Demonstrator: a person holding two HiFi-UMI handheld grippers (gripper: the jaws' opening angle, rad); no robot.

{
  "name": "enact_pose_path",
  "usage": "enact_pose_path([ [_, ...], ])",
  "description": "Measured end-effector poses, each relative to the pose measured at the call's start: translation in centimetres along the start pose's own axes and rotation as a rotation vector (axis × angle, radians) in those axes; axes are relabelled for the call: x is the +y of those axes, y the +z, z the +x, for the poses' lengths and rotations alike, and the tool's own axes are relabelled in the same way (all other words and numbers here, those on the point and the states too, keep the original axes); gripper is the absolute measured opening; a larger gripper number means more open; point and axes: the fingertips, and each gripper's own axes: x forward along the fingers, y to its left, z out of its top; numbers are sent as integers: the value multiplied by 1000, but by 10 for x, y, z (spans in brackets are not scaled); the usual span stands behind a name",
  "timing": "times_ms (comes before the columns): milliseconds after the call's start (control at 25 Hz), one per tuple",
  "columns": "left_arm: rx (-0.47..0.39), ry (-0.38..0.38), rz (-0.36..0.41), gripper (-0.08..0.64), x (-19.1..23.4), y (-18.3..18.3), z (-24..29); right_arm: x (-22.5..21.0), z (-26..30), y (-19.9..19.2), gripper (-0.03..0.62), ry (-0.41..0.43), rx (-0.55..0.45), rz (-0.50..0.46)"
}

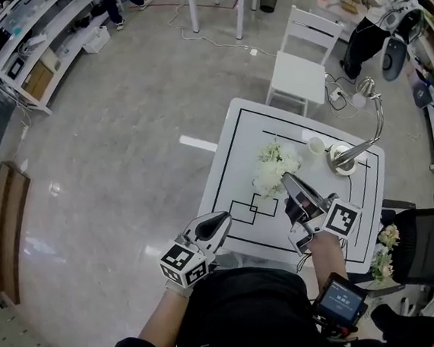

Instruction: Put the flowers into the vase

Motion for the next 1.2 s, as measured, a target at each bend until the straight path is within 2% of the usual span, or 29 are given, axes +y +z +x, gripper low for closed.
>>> enact_pose_path([
  [320, -1, -44, 29, 5, -18, 13, 33, 27, -26, 74, 30, 152, -162, 131],
  [680, 17, -103, 56, 5, -30, 19, 67, 51, -61, 129, 29, 282, -294, 210],
  [880, 27, -143, 65, 5, -52, 23, 92, 59, -100, 163, 29, 338, -365, 235],
  [1040, 32, -175, 73, 5, -45, 21, 100, 64, -109, 170, 28, 399, -432, 260],
  [1200, 35, -201, 85, 5, -43, 22, 108, 66, -114, 175, 28, 420, -468, 265],
])
